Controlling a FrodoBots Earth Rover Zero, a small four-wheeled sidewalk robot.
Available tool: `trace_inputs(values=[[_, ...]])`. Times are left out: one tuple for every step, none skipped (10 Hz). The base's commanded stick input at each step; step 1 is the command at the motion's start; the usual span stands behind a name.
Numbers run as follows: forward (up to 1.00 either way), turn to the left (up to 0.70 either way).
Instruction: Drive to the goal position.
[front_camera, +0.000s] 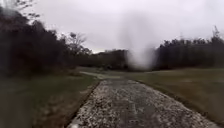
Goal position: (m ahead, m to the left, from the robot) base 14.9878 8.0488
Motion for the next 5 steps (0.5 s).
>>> trace_inputs(values=[[0.70, 0.00], [0.70, 0.00], [0.70, 0.00], [0.70, 0.00], [0.70, 0.00]])
